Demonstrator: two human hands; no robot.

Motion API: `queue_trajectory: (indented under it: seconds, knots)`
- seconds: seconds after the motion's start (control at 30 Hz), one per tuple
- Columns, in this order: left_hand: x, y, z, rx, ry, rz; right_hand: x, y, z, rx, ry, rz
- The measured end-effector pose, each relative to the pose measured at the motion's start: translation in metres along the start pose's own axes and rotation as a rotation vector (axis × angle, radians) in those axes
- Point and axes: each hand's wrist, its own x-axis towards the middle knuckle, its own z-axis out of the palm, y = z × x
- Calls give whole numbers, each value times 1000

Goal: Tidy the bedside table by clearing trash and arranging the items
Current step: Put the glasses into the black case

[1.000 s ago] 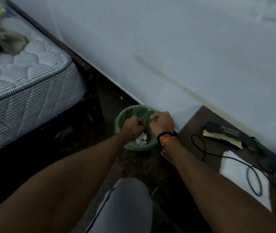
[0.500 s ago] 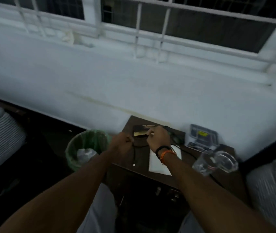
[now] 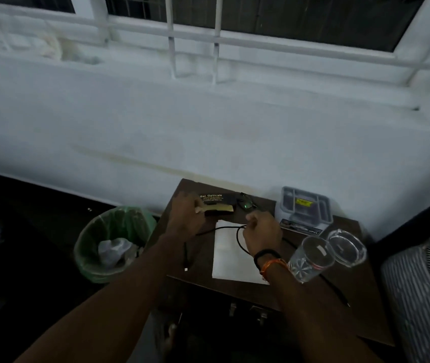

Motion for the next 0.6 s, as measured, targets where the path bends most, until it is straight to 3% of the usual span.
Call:
queue_trajectory:
  seconds: [0.13,0.27,0.4,0.6]
  knots:
    - [30,-20,8,-10,30,-61,30,7,21,-58,38,-90]
    - [53,-42,12,-8,-113,-40,55,10,38,-177,72,-126]
    - [60,-56,12,-31,-232,26,72,18,48,-263,108,-86]
    - [86,-60,9,-25,-286,75,97,19,56,-317,33,19]
